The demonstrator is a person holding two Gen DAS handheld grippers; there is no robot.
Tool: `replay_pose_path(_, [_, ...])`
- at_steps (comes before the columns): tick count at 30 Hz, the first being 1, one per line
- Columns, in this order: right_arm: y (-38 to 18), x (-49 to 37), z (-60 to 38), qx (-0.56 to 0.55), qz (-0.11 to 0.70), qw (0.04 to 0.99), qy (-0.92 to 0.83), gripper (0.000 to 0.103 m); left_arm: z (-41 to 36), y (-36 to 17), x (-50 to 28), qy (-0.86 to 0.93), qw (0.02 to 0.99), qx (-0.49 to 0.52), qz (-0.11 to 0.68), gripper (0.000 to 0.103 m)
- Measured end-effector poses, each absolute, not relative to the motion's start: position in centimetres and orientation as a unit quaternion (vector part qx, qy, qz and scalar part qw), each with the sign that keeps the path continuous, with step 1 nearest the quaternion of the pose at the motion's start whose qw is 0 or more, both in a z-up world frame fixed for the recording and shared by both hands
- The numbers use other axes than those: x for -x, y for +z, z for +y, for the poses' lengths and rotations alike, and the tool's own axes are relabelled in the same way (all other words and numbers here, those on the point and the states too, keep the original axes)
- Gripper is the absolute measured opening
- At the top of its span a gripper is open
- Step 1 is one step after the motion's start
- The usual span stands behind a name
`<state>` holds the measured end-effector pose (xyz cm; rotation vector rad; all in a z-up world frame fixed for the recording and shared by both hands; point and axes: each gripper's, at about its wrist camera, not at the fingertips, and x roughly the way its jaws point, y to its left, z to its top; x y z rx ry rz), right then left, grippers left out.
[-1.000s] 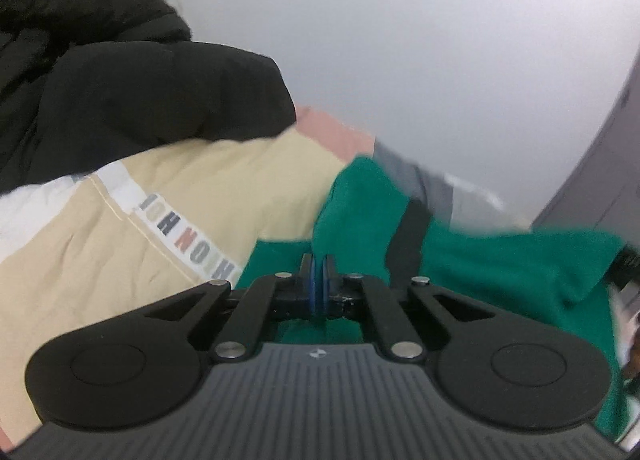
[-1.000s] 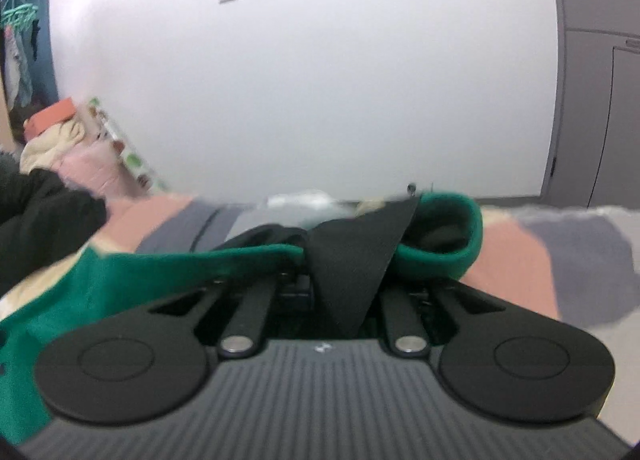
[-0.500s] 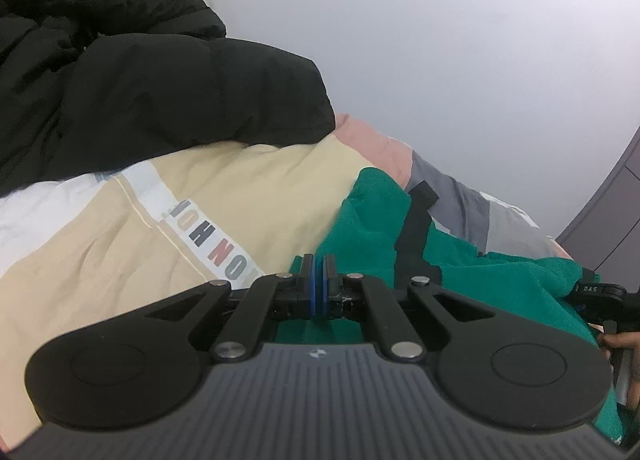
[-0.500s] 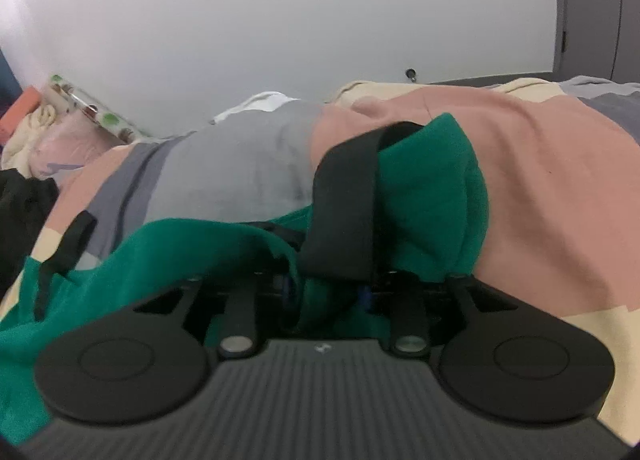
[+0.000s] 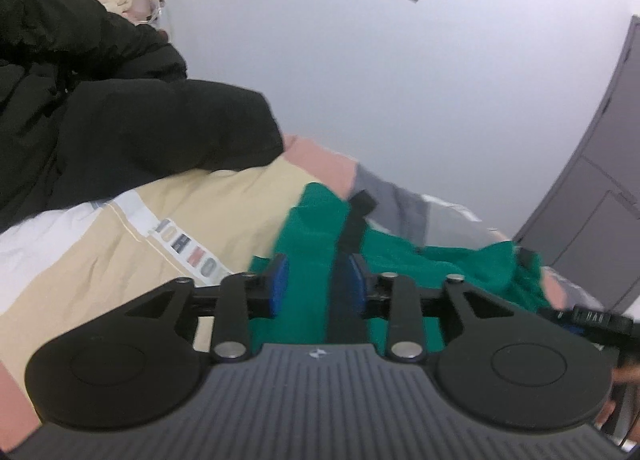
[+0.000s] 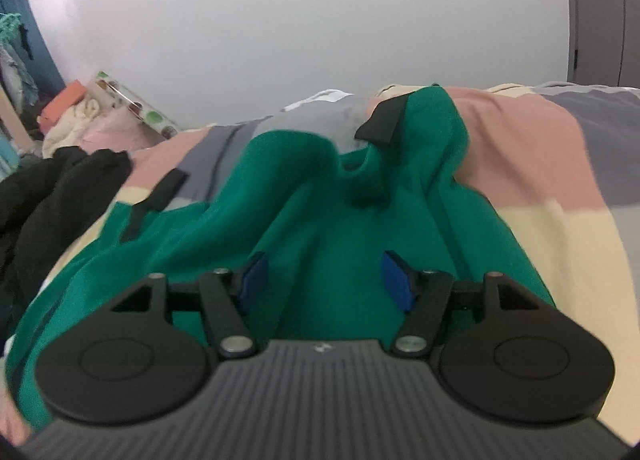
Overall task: Fold large clothes
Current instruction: 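Grasp the rolled green hoodie with both grippers and lift it off the quilt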
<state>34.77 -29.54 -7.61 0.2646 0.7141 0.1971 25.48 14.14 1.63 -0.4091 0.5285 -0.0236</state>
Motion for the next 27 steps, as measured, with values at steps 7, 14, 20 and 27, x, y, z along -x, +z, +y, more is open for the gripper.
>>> replay_pose_path(7, [-7.2,-26.1,-30.5,-0.181,0.336,0.919,0.096,0.065,11.9,1.9,-20.3,-0.051,0.926,0.253,0.274,0.065])
replay_pose_path(14, [-7.4,-20.9,-31.6,-0.28,0.32,0.9,0.097,0.066,10.9,-1.0,-17.7,-0.059,0.871,0.357,0.333,0.082])
replay_pose_path(20, [-10.6,-19.8,-33.0,-0.398,0.335,0.848,0.102,0.082,11.4,-5.4,-18.1,-0.068,0.786,0.484,0.378,0.082])
replay_pose_path(27, [-16.4,-20.6,-35.0,-0.586,0.336,0.733,0.074,0.088,12.4,-9.1,-18.8,-0.042,0.736,0.566,0.368,0.082])
